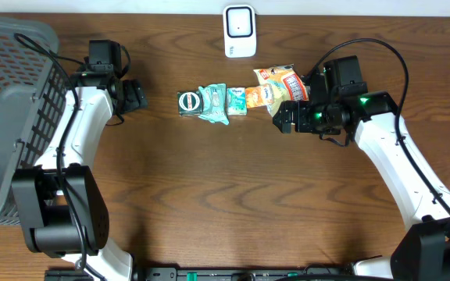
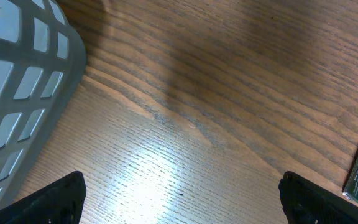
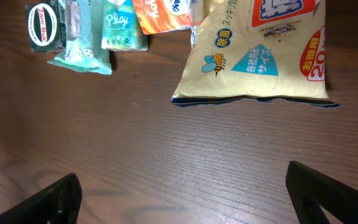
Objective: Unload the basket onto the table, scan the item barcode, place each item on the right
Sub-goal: 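Lower the right gripper onto the snack bag and grasp it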
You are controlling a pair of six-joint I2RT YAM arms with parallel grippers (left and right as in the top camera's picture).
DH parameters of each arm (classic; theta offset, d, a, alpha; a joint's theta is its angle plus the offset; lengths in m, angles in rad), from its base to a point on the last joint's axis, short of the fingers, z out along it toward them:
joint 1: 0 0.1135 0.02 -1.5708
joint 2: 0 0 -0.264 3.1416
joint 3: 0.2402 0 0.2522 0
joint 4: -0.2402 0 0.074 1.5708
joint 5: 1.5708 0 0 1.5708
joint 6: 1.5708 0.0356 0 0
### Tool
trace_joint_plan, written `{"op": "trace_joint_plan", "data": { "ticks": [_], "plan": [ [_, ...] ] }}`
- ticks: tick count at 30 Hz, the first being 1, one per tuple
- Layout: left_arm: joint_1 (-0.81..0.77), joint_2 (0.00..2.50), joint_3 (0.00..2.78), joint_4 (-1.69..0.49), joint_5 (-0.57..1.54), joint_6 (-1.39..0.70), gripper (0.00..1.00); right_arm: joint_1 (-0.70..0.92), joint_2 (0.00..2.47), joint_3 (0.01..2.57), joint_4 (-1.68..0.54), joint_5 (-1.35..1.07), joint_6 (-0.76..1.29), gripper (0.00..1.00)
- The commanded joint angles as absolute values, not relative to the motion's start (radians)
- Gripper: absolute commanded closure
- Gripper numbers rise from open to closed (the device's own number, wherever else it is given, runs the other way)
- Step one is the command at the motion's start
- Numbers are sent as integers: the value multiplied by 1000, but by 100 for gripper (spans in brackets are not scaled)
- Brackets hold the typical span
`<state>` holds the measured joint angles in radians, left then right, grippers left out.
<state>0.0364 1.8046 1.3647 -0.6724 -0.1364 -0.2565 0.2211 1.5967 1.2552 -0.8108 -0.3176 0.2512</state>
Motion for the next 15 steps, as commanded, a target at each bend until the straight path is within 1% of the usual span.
{"op": "trace_joint_plan", "data": {
  "ticks": [1,13,15],
  "plan": [
    [36,1805,1359,-673,-142,-240,3,226,1602,1248,-807,-312,238,1],
    [36,1805,1359,-673,-142,-240,2,226,1609,1247,-780,-219,252,1],
    [36,1805,1359,-673,-142,-240,2,226,1614,1247,-769,-170,273,1]
  ]
}}
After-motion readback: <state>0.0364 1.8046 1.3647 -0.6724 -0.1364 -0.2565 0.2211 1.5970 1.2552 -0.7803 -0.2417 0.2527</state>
